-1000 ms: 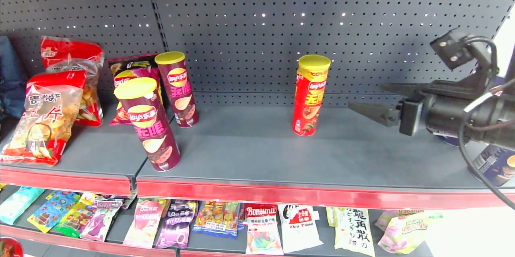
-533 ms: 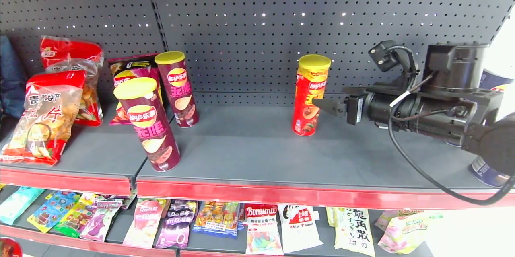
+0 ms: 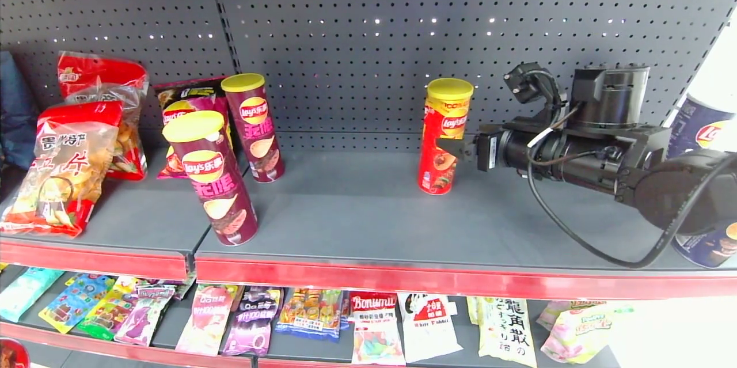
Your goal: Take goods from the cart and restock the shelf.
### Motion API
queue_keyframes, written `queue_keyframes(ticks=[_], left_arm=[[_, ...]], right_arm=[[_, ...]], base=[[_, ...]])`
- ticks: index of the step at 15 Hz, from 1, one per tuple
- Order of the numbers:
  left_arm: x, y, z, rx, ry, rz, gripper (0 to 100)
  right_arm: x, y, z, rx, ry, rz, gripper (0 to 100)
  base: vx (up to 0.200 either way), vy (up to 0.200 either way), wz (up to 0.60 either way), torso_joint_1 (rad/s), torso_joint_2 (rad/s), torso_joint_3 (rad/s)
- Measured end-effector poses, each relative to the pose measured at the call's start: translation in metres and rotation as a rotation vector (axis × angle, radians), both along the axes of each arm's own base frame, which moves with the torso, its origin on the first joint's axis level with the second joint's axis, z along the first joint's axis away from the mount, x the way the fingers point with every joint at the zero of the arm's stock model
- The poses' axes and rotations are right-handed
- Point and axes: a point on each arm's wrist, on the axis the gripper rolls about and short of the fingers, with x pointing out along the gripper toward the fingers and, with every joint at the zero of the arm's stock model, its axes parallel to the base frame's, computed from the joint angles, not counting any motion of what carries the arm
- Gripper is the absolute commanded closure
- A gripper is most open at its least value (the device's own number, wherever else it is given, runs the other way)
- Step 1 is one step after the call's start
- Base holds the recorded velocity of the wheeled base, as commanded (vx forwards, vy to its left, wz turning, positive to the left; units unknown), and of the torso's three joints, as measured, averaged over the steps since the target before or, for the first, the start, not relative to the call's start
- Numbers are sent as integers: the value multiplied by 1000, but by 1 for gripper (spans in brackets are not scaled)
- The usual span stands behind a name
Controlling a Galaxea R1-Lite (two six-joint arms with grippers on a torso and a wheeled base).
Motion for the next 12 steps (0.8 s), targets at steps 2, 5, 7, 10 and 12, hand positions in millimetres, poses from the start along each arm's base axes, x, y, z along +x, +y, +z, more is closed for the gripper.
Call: queue_keyframes(ticks=[2,5,7,10,12], left_arm=[[0,0,1,0,-1,1,100],[0,0,1,-1,-1,6,100],[0,0,1,-1,-2,15,100],[0,0,0,-1,1,16,100],[0,0,0,-1,2,16,100]], right_arm=[[5,2,-3,0,2,-1,0],[16,7,-2,7,-13,-1,0],[22,9,-3,7,-16,0,0],[30,13,-3,11,-23,0,0],[34,15,-6,10,-20,2,0]], base=[[0,0,0,0,0,0],[0,0,0,0,0,0],[0,0,0,0,0,0],[0,0,0,0,0,0],[0,0,0,0,0,0]])
